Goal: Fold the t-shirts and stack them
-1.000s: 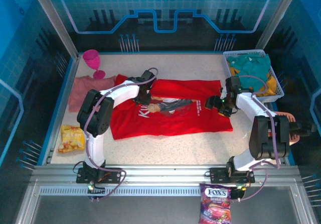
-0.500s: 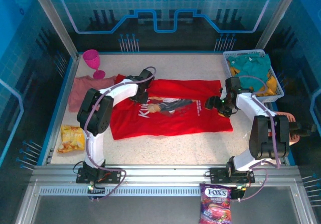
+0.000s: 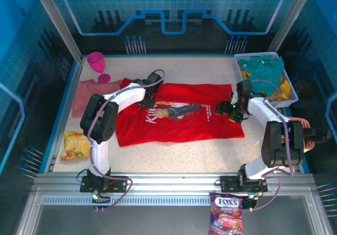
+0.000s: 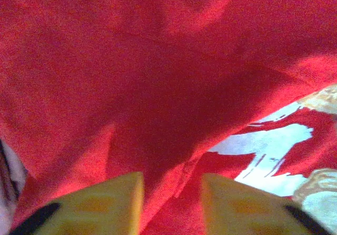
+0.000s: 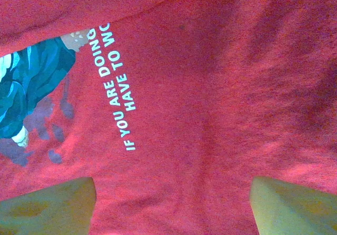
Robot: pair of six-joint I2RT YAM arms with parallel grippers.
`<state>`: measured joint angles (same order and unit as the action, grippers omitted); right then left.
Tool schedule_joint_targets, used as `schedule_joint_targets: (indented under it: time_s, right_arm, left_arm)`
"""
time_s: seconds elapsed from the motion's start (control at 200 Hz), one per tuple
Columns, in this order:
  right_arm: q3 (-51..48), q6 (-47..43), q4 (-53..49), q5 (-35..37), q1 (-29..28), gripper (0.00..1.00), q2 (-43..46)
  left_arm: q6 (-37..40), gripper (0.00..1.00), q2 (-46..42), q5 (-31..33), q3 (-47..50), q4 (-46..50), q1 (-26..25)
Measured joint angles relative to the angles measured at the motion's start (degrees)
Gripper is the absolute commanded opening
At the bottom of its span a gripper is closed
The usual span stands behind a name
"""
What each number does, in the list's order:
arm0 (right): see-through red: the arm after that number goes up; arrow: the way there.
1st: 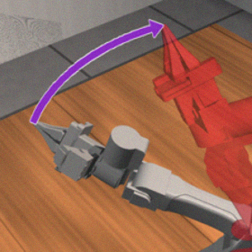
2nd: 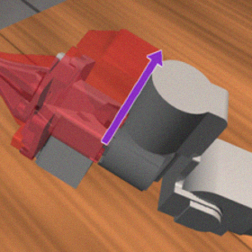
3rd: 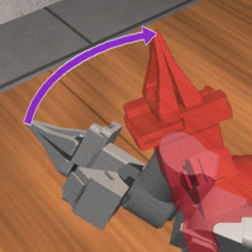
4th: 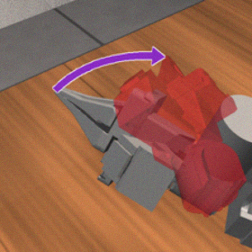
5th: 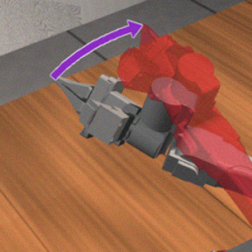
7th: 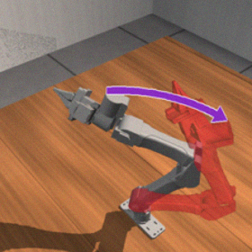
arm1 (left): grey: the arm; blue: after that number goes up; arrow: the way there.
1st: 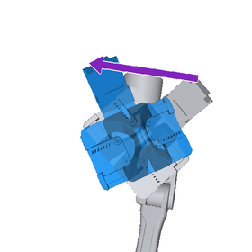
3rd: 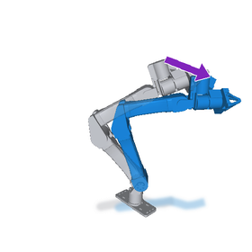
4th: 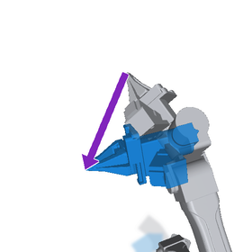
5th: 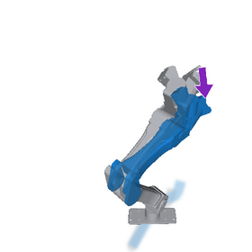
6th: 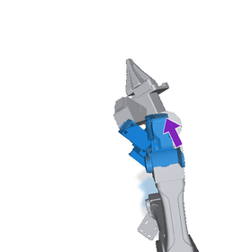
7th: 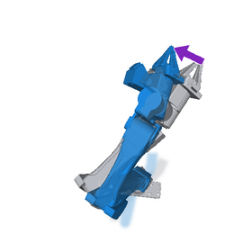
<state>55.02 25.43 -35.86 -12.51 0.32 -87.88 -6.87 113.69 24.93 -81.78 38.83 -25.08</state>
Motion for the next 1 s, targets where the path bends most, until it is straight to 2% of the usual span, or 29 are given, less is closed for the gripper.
schedule_joint_targets:
  time_s: [0.21,0.405,0.51,0.73,0.891,1.001]
  right_arm:
    - [0.0,0.0,0.0,0.0,0.0,0.77,0.0]
    - [0.0,0.0,0.1,-0.2,0.0,0.77,0.0]
    - [0.0,0.0,0.3,-0.2,0.0,0.77,0.0]
    - [0.0,0.0,0.4,-0.5,0.0,0.76,0.0]
    - [0.0,0.0,0.6,-1.2,0.0,0.74,-0.4]
    - [0.0,0.0,0.6,-1.6,0.0,0.74,-0.5]
  left_arm:
    - [-1.0,0.45,0.0,2.0,1.5,0.7,-0.3]
    - [-1.9,0.29,1.2,4.4,0.9,1.7,0.6]
    - [-1.5,0.25,2.4,5.4,-0.8,2.4,1.4]
    - [1.2,0.25,3.6,7.0,-5.1,3.0,3.0]
    - [3.8,0.32,4.5,7.6,-7.7,3.0,4.5]
    - [5.3,0.33,6.5,8.4,-9.5,2.9,5.2]
